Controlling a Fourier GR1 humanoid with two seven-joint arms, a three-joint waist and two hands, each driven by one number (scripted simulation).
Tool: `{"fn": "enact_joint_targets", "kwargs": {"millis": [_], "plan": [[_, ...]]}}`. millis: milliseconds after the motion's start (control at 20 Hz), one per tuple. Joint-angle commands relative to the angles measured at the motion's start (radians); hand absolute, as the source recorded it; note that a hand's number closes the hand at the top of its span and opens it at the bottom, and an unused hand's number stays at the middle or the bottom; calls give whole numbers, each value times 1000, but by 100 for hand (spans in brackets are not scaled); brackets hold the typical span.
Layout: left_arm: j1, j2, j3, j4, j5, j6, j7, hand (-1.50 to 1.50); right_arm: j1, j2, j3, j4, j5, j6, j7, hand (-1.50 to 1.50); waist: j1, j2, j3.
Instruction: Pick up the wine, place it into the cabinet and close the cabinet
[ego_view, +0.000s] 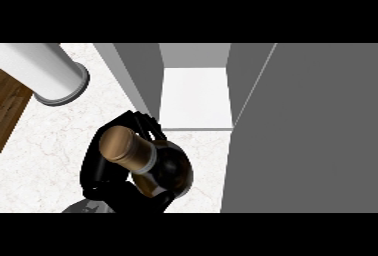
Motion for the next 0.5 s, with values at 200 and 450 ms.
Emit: {"fn": "enact_joint_targets", "kwargs": {"millis": [200,450], "plan": [[-234,-25,-76,122,-14,216,56,150,-13,-5,-54,-44,-107,1,16,-150,-2,2,0],[-330,-26,-163,205,-35,363,54,150,48,5,-10,-107,-81,17,31,-150,-10,2,0]]}}
